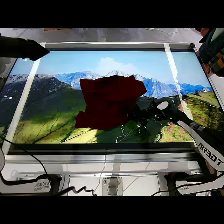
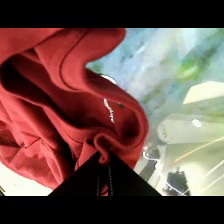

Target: Fold the clothes and pants, and hang the long-sleeved shirts on hangers.

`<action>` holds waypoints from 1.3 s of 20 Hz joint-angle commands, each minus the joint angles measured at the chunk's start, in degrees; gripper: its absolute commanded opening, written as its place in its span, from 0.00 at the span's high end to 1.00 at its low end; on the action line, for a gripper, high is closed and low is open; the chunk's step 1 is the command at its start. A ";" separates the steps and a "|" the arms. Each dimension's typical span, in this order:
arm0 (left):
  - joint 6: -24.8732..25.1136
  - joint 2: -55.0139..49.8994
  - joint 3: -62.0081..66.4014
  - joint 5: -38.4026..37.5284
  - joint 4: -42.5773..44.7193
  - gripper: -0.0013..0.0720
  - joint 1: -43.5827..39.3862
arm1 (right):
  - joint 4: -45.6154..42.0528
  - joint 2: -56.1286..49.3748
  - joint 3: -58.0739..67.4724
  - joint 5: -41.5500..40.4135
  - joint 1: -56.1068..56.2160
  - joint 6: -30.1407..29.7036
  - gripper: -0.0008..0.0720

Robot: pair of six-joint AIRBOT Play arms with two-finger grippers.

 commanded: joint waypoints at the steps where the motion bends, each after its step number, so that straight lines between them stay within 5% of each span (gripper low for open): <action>1: -2.40 -2.60 -0.13 -4.24 -0.02 0.48 -0.02 | -6.23 0.17 0.39 1.55 -0.33 -0.28 0.97; 3: -3.48 -3.26 -0.13 -6.75 0.02 0.50 0.00 | -15.34 1.25 1.88 5.92 -1.62 -5.29 0.97; 5: -4.02 -2.99 -0.13 -7.15 0.00 0.79 0.11 | -27.52 4.33 2.34 11.21 -4.20 -5.46 0.97; 8: -4.04 -2.43 -0.11 -7.17 0.00 0.86 0.11 | -42.07 12.39 2.01 18.27 -9.25 -8.02 0.97; 9: -4.07 -2.29 -0.11 -7.17 0.02 0.97 0.11 | -44.37 15.47 1.36 20.04 -10.97 -10.08 0.97; 16: -5.57 -2.29 -2.01 -8.85 0.00 0.97 -0.02 | -48.72 38.53 -5.16 23.56 -25.73 -20.94 0.97; 19: -5.75 -2.29 -10.58 -8.83 -0.02 0.97 -0.37 | -48.65 41.62 -5.46 23.39 -27.96 -20.94 0.97; 20: -5.77 -2.38 -14.99 -8.48 -0.07 0.83 -0.44 | -48.59 41.55 -5.46 23.23 -27.96 -20.94 0.97; 22: -5.79 -2.89 -23.58 -7.56 -0.28 0.21 -0.52 | -47.80 41.09 -5.46 22.67 -27.96 -20.94 0.97; 26: -3.91 -5.46 -39.19 -4.39 -2.25 0.20 -1.84 | -47.78 40.87 -5.44 21.20 -27.96 -20.94 0.97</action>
